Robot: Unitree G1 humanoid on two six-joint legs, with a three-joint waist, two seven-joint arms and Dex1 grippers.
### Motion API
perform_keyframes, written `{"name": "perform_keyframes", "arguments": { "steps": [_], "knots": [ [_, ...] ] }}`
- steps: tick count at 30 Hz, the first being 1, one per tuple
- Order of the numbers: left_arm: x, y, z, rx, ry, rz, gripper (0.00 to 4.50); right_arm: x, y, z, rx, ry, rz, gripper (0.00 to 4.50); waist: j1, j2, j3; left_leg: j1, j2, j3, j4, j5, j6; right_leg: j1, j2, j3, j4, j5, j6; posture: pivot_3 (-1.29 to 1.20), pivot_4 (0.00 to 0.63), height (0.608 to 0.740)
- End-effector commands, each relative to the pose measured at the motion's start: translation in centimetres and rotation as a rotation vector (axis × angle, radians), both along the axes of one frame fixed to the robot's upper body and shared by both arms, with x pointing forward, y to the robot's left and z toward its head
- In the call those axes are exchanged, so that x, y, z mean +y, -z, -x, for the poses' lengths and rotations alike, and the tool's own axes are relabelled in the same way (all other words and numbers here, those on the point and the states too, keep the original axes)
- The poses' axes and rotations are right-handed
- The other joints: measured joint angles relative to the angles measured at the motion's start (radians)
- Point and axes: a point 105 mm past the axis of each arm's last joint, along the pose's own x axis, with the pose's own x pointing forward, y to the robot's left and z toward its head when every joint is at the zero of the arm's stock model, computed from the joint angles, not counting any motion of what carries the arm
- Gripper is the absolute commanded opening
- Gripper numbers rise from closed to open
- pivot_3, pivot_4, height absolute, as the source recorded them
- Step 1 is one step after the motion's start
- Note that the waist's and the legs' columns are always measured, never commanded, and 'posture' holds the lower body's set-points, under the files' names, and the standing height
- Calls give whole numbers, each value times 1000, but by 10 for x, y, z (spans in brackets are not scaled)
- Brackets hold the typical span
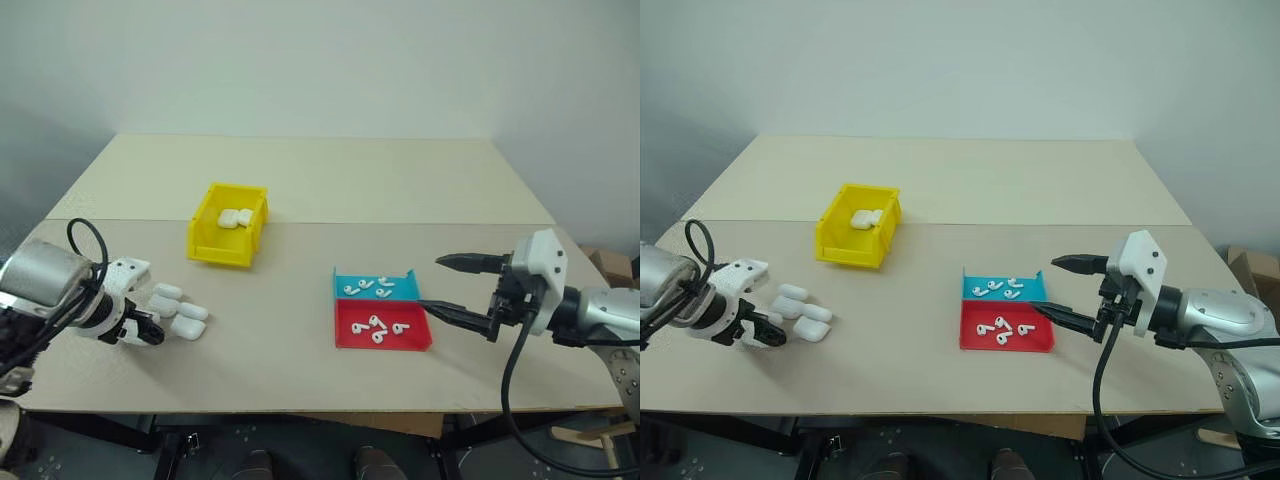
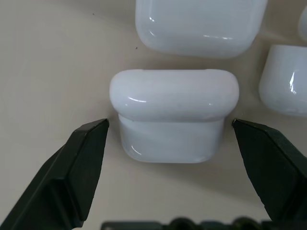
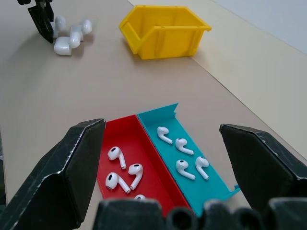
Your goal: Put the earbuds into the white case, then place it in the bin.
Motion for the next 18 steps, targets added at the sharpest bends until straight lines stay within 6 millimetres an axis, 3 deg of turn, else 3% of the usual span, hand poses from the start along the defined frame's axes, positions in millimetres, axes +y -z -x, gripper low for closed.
{"name": "perform_keyframes", "arguments": {
  "steps": [1, 4, 7, 10, 11, 14, 18],
  "knots": [
    [2, 1, 0, 15, -20, -8, 4500, 4, -13, 6, -53, -20, 9, 4441, 0, 0, 0, 0, 0, 0, 0, 0, 0, 0, 0, 0, 0, 0, 0, 0, 150, 740],
    [0, 4, 1, 26, -13, 10, 4500, 4, -13, 7, -54, -17, 9, 4441, 0, 0, 0, 0, 0, 0, 0, 0, 0, 0, 0, 0, 1, 0, 0, 0, 150, 740],
    [-2, 6, 4, 29, 5, 17, 3896, 3, -13, 8, -58, -11, 16, 4500, 0, 0, 0, 1, 0, 0, 0, 0, 0, 0, 0, 0, 1, 0, 0, 0, 150, 740],
    [-1, 3, 7, 26, 13, 17, 2864, 3, -14, 8, -60, -7, 14, 4500, -2, 0, 0, 1, 0, 0, 0, 0, 0, 1, 0, 0, 1, 0, 0, 0, 150, 740],
    [2, 0, 7, 13, 11, 0, 2790, 3, -14, 7, -63, -3, 15, 4500, -4, 0, 0, 1, 0, 0, 0, 0, 0, 1, 0, 0, 2, 0, 0, 0, 150, 740],
    [4, -22, 6, -117, 85, -13, 2792, 3, -14, 6, -72, 9, 14, 4500, -11, 0, 0, 1, 0, 0, 0, 0, 0, 0, 0, 1, 2, 0, 0, 0, 150, 740],
    [-4, -76, 7, -406, 193, 66, 2792, -1, -14, 5, -78, 34, 10, 4500, -6, -1, 0, 0, 1, 0, 0, 0, 0, -1, 0, 0, 2, 0, 0, 0, 150, 740]
  ]
}}
